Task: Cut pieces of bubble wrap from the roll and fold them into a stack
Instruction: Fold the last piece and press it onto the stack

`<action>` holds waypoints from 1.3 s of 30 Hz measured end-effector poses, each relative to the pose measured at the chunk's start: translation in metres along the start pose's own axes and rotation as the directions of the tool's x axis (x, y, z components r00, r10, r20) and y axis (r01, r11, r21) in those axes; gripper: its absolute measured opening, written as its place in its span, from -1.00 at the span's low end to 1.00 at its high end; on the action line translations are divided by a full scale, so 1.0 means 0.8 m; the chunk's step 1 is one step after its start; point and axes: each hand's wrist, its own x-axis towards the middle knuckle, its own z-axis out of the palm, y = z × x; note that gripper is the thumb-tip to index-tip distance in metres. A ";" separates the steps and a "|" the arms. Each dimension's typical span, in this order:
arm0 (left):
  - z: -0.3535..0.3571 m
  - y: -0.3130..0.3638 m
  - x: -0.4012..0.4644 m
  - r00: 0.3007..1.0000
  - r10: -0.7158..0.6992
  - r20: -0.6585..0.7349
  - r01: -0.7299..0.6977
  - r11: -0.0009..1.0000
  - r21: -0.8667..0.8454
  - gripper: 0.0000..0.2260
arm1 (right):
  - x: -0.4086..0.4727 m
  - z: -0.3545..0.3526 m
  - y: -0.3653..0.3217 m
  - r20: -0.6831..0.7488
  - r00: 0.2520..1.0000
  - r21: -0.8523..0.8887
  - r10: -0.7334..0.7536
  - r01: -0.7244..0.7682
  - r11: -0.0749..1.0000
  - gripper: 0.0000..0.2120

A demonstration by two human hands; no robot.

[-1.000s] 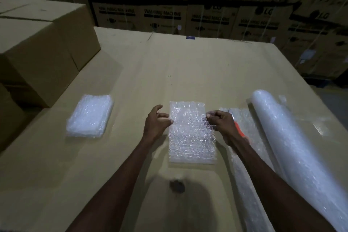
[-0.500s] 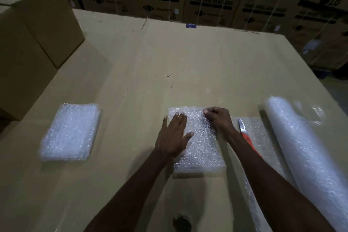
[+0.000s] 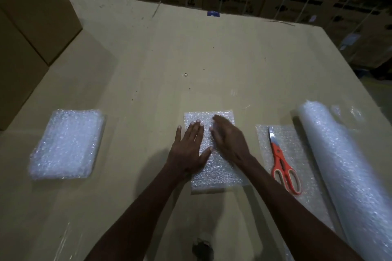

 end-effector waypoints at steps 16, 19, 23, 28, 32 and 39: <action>-0.018 0.008 -0.009 0.995 0.038 0.096 -0.050 0.991 0.122 -0.36 | -0.102 0.005 0.003 0.259 0.964 -0.313 0.054 0.031 0.949 -0.35; -0.033 0.017 -0.025 0.987 0.128 0.093 -0.143 0.974 0.178 -0.39 | -0.119 -0.015 0.004 0.251 0.968 -0.165 0.028 0.015 0.986 -0.34; -0.058 0.037 -0.064 0.953 0.257 0.162 -0.245 0.965 -0.093 -0.33 | -0.150 -0.044 0.024 0.078 0.996 0.027 0.048 -0.050 0.998 -0.36; -0.056 0.039 -0.118 0.956 0.238 0.174 -0.207 0.962 -0.178 -0.41 | -0.179 -0.063 0.036 0.164 0.979 -0.013 -0.119 0.123 0.992 -0.34; -0.064 0.051 -0.130 0.992 0.123 -0.015 -0.123 0.963 -0.238 -0.77 | -0.187 -0.075 0.033 0.229 0.956 -0.117 -0.184 0.215 0.970 -0.27; -0.089 0.064 -0.131 0.992 -0.093 0.089 0.127 0.808 -0.575 -0.85 | -0.176 -0.089 0.032 0.239 0.957 0.070 -0.164 0.151 0.986 -0.71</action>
